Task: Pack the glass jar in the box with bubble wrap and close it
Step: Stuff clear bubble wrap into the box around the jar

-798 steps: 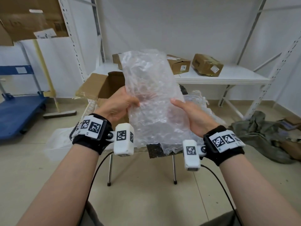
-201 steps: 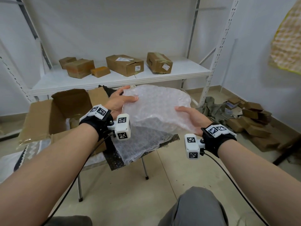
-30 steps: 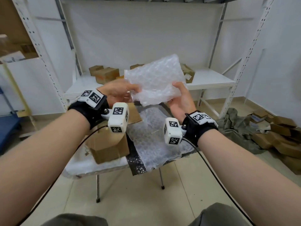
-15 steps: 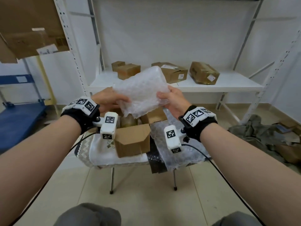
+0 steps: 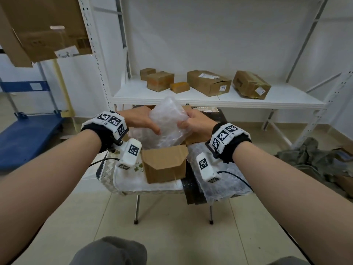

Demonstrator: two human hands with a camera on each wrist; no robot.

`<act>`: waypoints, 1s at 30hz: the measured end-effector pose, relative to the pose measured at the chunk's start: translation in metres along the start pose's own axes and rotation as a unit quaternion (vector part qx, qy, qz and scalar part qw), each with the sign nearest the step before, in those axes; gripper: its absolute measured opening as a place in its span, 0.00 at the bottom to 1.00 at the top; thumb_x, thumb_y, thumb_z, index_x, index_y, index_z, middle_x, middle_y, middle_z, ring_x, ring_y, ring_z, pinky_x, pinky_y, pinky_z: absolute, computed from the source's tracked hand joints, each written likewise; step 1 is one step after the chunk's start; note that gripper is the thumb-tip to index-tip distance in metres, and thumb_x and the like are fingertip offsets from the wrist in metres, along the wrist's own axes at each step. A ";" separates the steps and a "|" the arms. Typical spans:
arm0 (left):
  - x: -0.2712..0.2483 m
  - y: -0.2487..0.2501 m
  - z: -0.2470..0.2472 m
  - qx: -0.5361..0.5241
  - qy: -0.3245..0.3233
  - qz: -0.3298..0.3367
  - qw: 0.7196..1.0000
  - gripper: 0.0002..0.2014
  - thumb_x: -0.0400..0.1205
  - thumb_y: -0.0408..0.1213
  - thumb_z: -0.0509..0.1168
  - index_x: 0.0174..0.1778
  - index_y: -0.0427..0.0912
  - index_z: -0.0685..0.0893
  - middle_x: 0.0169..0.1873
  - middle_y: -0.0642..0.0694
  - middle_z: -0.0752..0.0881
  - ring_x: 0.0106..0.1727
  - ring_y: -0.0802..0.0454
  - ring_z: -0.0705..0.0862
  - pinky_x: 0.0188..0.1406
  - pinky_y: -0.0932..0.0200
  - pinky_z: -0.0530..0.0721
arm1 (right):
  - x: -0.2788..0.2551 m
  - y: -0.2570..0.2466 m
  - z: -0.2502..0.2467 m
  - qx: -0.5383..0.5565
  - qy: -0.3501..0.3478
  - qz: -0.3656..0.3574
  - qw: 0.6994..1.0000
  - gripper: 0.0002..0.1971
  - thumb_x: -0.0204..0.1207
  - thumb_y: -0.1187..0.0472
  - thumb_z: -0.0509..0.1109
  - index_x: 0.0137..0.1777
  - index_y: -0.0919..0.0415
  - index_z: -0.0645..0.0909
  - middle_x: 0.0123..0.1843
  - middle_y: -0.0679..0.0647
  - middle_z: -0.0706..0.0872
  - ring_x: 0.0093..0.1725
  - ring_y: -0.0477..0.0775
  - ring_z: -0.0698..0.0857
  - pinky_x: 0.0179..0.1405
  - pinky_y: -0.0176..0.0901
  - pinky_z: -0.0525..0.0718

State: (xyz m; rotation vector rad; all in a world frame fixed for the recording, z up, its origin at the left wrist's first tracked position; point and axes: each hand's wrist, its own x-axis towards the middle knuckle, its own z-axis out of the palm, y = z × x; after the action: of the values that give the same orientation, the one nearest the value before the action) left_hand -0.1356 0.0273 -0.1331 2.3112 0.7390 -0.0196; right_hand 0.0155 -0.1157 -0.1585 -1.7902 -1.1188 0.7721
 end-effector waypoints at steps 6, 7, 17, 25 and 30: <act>0.007 0.000 0.004 0.083 -0.060 -0.022 0.995 0.18 0.65 0.47 0.78 0.49 0.46 0.89 0.45 0.45 0.92 0.50 0.44 0.90 0.59 0.49 0.87 | 0.001 0.012 -0.002 -0.107 -0.054 0.028 0.992 0.16 0.78 0.64 0.71 0.65 0.65 0.78 0.57 0.62 0.87 0.54 0.62 0.89 0.51 0.51 0.91; 0.008 0.001 0.004 0.097 -0.069 -0.024 0.993 0.16 0.67 0.46 0.78 0.48 0.46 0.89 0.44 0.46 0.92 0.50 0.45 0.90 0.58 0.50 0.87 | 0.004 0.012 -0.001 -0.143 -0.060 0.030 0.987 0.18 0.78 0.62 0.72 0.66 0.65 0.79 0.58 0.63 0.88 0.56 0.63 0.89 0.54 0.53 0.90; 0.016 0.001 0.014 0.221 -0.136 -0.068 0.963 0.17 0.72 0.44 0.76 0.54 0.40 0.86 0.47 0.46 0.88 0.48 0.47 0.86 0.59 0.50 0.85 | 0.008 0.013 0.022 -0.417 -0.088 -0.024 0.904 0.21 0.80 0.53 0.70 0.70 0.63 0.80 0.64 0.62 0.86 0.61 0.63 0.84 0.64 0.54 0.82; 0.018 0.008 0.016 0.257 -0.208 -0.122 0.936 0.28 0.65 0.55 0.75 0.56 0.41 0.82 0.54 0.37 0.88 0.60 0.39 0.86 0.67 0.38 0.82 | 0.013 0.003 0.011 -0.175 -0.092 0.030 0.980 0.30 0.72 0.51 0.71 0.73 0.58 0.72 0.65 0.56 0.80 0.65 0.59 0.80 0.68 0.55 0.79; 0.069 -0.025 0.044 0.478 -0.199 -0.175 0.837 0.15 0.74 0.53 0.69 0.51 0.51 0.84 0.41 0.52 0.87 0.46 0.57 0.84 0.51 0.63 0.82 | 0.019 0.000 0.014 -0.273 -0.152 0.030 0.950 0.18 0.79 0.52 0.68 0.68 0.51 0.76 0.65 0.52 0.79 0.66 0.55 0.79 0.67 0.54 0.81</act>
State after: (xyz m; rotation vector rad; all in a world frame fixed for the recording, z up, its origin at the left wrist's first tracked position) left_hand -0.0825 0.0497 -0.1966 2.8555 1.0640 -1.2619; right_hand 0.0117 -0.0933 -0.1657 -2.2184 -1.6046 0.8507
